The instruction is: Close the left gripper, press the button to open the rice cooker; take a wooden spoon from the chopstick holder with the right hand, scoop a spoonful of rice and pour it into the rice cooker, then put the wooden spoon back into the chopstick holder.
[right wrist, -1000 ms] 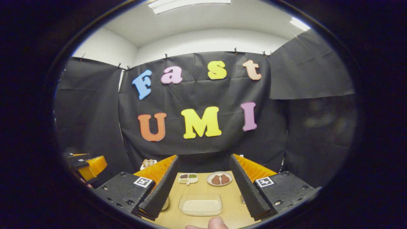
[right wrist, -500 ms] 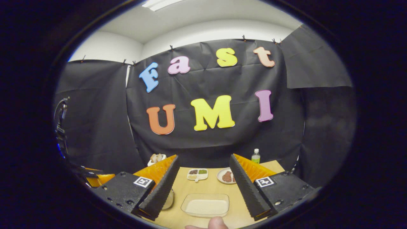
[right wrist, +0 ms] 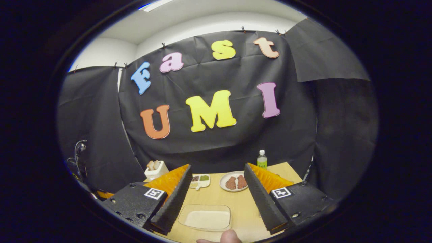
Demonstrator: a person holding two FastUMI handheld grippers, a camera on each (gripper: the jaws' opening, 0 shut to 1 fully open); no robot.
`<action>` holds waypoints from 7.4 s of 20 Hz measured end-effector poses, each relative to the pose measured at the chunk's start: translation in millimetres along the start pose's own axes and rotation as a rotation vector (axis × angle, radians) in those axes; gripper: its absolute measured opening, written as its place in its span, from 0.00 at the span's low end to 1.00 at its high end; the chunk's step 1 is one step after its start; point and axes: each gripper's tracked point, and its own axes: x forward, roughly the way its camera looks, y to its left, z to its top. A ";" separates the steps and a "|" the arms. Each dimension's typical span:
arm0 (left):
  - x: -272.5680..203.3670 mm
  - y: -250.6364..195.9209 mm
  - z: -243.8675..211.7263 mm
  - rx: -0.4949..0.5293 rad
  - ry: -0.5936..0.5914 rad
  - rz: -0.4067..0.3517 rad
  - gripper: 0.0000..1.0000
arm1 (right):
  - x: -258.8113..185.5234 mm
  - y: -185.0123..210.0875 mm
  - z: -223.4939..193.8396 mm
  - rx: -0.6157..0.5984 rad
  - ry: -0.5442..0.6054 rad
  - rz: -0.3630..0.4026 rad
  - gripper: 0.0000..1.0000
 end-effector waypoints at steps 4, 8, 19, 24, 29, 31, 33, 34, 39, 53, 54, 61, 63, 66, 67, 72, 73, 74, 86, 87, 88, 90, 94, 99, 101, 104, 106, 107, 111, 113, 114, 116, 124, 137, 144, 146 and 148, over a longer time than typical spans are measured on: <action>26.5 7.8 -6.3 -0.087 0.071 -0.035 0.00 | -0.9 -25.4 -2.1 0.001 0.003 -0.056 1.00; 48.3 25.0 -4.4 -0.070 0.098 -0.007 0.00 | -7.7 -44.7 -8.2 0.018 0.019 -0.103 1.00; 72.4 40.4 -12.8 -0.054 0.139 0.013 0.00 | -22.3 -65.9 -15.5 0.025 0.033 -0.177 1.00; 77.4 41.6 -24.9 -0.097 0.135 0.027 0.00 | -23.1 -52.7 -28.5 0.063 0.057 -0.164 1.00; 70.6 39.2 -22.1 -0.122 0.106 0.009 0.00 | -30.1 -48.7 -24.1 0.060 0.043 -0.167 0.96; 70.5 38.5 -19.1 -0.146 0.109 0.008 0.00 | -33.5 -48.7 -17.8 0.053 0.028 -0.169 1.00; 66.3 37.1 -12.0 -0.150 0.073 0.023 0.00 | -38.2 -50.8 -9.3 0.045 0.006 -0.179 0.96; 62.9 36.1 -8.6 -0.135 0.054 0.031 0.00 | -39.8 -51.5 -5.4 0.039 -0.004 -0.183 1.00; 27.3 27.1 45.2 -0.059 -0.139 0.035 0.00 | -46.1 -49.4 2.0 0.005 -0.019 -0.183 1.00; -62.5 -5.5 160.9 0.088 -0.627 0.024 0.66 | -64.7 -45.7 8.7 -0.041 -0.044 -0.173 0.96; -67.6 -8.1 163.1 0.101 -0.651 0.033 0.74 | -65.5 -47.9 3.9 -0.045 -0.030 -0.177 0.96; -100.5 -33.1 154.6 0.194 -0.762 0.047 0.94 | -69.1 -61.7 -15.2 -0.039 0.011 -0.169 1.00; -106.8 -39.7 151.8 0.196 -0.784 0.045 0.94 | -69.6 -66.1 -12.7 -0.039 -0.004 -0.169 0.97; -113.1 -46.2 146.5 0.213 -0.805 0.046 0.94 | -64.7 -78.5 -19.2 -0.052 0.009 -0.182 1.00; -115.3 -48.0 144.8 0.213 -0.809 0.048 0.94 | -63.2 -82.7 -21.5 -0.053 0.018 -0.187 1.00; -117.6 -65.0 141.6 0.197 -0.811 0.020 0.94 | -40.6 -109.4 -40.9 -0.081 0.061 -0.191 1.00; -118.0 -65.4 143.5 0.200 -0.809 0.022 1.00 | -34.6 -116.3 -46.6 -0.084 0.075 -0.193 1.00; -116.6 -66.8 145.5 0.200 -0.806 0.028 0.94 | -28.9 -123.2 -51.5 -0.084 0.085 -0.196 1.00; -100.6 -80.0 158.7 0.128 -0.768 0.135 0.95 | 83.4 -202.5 -150.3 -0.008 0.291 -0.172 0.97; -98.9 -82.7 159.5 0.119 -0.762 0.142 0.95 | 94.2 -207.9 -161.1 0.006 0.318 -0.172 1.00; -95.2 -83.4 161.5 0.109 -0.761 0.152 0.95 | 105.1 -213.1 -171.8 0.022 0.344 -0.169 0.96; -89.8 -88.5 164.6 0.092 -0.756 0.163 0.95 | 122.9 -223.4 -193.4 0.058 0.401 -0.170 0.94; -84.1 -97.3 168.2 0.099 -0.735 0.185 0.94 | 143.2 -239.5 -226.3 0.098 0.483 -0.171 0.79; -85.1 -97.0 164.5 0.101 -0.722 0.218 0.95 | 156.6 -245.2 -242.3 0.119 0.540 -0.144 0.60; -92.9 -90.7 160.9 0.109 -0.735 0.237 0.95 | 159.3 -242.8 -242.4 0.130 0.554 -0.132 0.46; -98.3 -81.2 154.0 0.106 -0.732 0.259 0.94 | 156.0 -229.3 -235.4 0.145 0.555 -0.097 0.25; -101.7 -78.4 150.6 0.091 -0.724 0.242 0.95 | 151.2 -226.5 -230.5 0.147 0.549 -0.114 0.16; -103.7 -77.4 150.1 0.087 -0.723 0.233 0.95 | 149.7 -224.5 -226.4 0.153 0.537 -0.121 0.14; -112.5 -66.0 140.6 0.095 -0.709 0.210 0.95 | 140.3 -217.7 -190.8 0.103 0.456 -0.153 0.10; -118.8 -58.9 134.2 0.098 -0.702 0.191 0.95 | 136.4 -210.8 -169.0 0.072 0.412 -0.172 0.10; -123.1 -54.5 131.7 0.102 -0.703 0.186 0.95 | 132.5 -202.7 -157.9 0.066 0.393 -0.172 0.10; -130.3 -43.5 127.6 0.113 -0.711 0.179 0.95 | 125.6 -181.9 -137.1 0.046 0.359 -0.162 0.10; -148.6 0.5 108.6 0.144 -0.701 0.164 0.95 | 113.9 -51.6 -99.2 -0.003 0.288 -0.042 0.10; -175.5 43.4 85.0 0.072 -0.674 0.217 0.95 | 123.9 19.9 -239.1 -0.045 0.488 -0.051 0.10; -174.8 43.8 73.6 0.069 -0.641 0.241 0.95 | 133.9 8.3 -271.8 -0.290 0.437 -0.128 0.10; -172.4 45.2 70.4 0.072 -0.628 0.254 0.95 | 134.3 15.5 -283.3 -0.308 0.438 -0.112 0.10; -172.6 44.6 68.0 0.074 -0.617 0.259 0.95 | 135.2 21.9 -285.4 -0.313 0.420 -0.108 0.10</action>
